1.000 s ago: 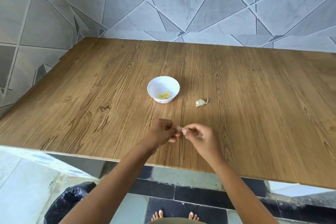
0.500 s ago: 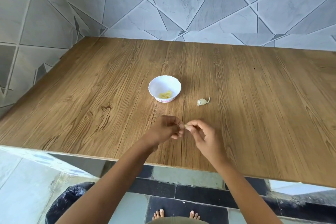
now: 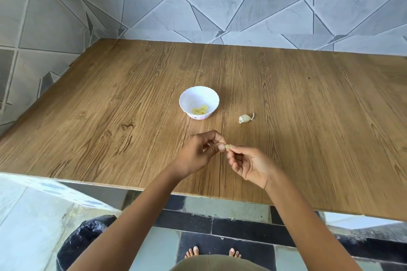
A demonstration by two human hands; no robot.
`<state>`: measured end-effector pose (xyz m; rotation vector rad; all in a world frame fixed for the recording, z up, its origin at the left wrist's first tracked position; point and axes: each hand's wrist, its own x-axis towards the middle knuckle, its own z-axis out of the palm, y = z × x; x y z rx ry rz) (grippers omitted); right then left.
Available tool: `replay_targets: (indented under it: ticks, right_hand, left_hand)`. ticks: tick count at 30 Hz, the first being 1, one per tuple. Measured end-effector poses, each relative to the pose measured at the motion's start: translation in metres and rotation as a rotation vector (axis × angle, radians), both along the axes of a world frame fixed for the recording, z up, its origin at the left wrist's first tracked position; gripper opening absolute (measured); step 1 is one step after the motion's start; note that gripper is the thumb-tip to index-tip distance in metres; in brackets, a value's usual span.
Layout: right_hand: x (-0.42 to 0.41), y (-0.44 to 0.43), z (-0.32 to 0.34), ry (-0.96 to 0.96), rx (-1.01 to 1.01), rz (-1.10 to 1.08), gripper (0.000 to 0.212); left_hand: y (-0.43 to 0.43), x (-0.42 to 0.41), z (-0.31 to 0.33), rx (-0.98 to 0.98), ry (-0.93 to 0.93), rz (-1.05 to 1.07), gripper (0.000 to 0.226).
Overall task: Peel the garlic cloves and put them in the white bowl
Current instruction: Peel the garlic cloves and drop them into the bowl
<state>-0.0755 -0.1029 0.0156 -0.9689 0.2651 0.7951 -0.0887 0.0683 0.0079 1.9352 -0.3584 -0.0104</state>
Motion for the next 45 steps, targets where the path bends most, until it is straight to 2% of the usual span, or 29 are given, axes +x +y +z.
replay_targets:
  ticks: [5, 8, 13, 18, 24, 28, 31, 33, 36, 38, 42, 45]
  right_hand:
    - [-0.006, 0.001, -0.009, -0.386, -0.152, 0.0, 0.008]
    - [-0.01, 0.003, -0.009, -0.431, -0.181, -0.013, 0.009]
    - [-0.016, 0.01, -0.008, -0.448, -0.293, -0.156, 0.01]
    - [-0.021, 0.014, -0.006, -0.36, -0.253, -0.213, 0.009]
    - [-0.021, 0.012, -0.008, -0.327, -0.282, -0.235, 0.011]
    - [-0.02, 0.01, -0.009, -0.335, -0.297, -0.237, 0.009]
    - [-0.021, 0.012, -0.011, -0.369, -0.337, -0.244, 0.008]
    - [-0.022, 0.013, -0.012, -0.392, -0.362, -0.257, 0.006]
    - [-0.022, 0.015, -0.015, -0.431, -0.404, -0.275, 0.004]
    - [-0.021, 0.016, -0.017, -0.47, -0.438, -0.263, 0.005]
    - [-0.022, 0.019, -0.018, -0.543, -0.49, -0.211, 0.007]
    - [-0.021, 0.019, -0.017, -0.518, -0.487, -0.185, 0.01]
  left_hand:
    - [-0.002, -0.002, 0.008, -0.227, 0.304, -0.008, 0.016]
    - [-0.003, -0.004, 0.01, -0.272, 0.406, 0.02, 0.022]
    - [-0.01, -0.004, 0.005, -0.129, 0.283, 0.182, 0.015]
    - [-0.014, -0.006, 0.001, 0.101, 0.089, 0.323, 0.013]
    - [-0.006, -0.005, -0.004, 0.017, 0.233, 0.353, 0.018]
    - [0.003, -0.003, -0.007, 0.423, 0.076, 0.348, 0.017]
    - [0.003, -0.003, -0.006, 0.497, 0.039, 0.37, 0.006]
    - [0.003, -0.003, -0.007, 0.448, 0.032, 0.356, 0.013]
    - [0.003, -0.004, -0.003, 0.148, 0.173, 0.28, 0.005]
    - [0.001, -0.005, -0.001, -0.015, 0.285, 0.219, 0.009]
    - [-0.002, -0.005, 0.002, -0.065, 0.323, 0.227, 0.009]
    - [-0.003, -0.004, 0.003, -0.055, 0.341, 0.182, 0.011]
